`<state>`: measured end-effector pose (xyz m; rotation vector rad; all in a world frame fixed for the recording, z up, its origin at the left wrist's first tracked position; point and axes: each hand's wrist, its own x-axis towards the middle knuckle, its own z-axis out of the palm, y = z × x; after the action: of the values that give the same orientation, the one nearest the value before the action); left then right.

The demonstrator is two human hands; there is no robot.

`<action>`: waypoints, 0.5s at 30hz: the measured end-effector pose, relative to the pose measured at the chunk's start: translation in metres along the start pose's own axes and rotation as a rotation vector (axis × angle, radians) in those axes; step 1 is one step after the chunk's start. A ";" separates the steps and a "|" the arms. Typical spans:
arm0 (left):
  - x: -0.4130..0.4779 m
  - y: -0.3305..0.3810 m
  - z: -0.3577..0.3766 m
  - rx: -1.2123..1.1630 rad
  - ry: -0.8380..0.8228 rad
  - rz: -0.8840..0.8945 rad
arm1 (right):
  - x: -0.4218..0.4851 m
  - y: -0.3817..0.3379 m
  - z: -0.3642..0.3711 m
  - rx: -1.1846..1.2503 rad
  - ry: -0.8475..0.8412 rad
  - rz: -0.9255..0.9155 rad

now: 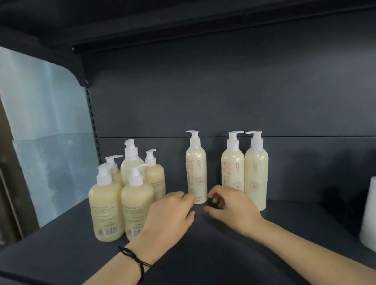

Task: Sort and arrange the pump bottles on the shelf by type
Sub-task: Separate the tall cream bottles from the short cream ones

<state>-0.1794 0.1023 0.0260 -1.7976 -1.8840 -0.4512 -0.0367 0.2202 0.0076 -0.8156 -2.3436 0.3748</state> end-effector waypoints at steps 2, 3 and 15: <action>-0.016 -0.009 -0.010 -0.023 0.034 -0.012 | -0.001 -0.015 0.011 -0.007 -0.043 -0.043; -0.025 -0.014 -0.017 -0.031 0.047 -0.015 | -0.001 -0.022 0.016 0.000 -0.063 -0.064; -0.099 -0.111 -0.058 0.416 -0.127 -0.184 | 0.001 -0.083 0.032 -0.234 -0.185 -0.182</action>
<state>-0.2812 -0.0207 0.0288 -1.4144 -2.0562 0.0011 -0.0965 0.1550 0.0202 -0.6896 -2.6455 0.1031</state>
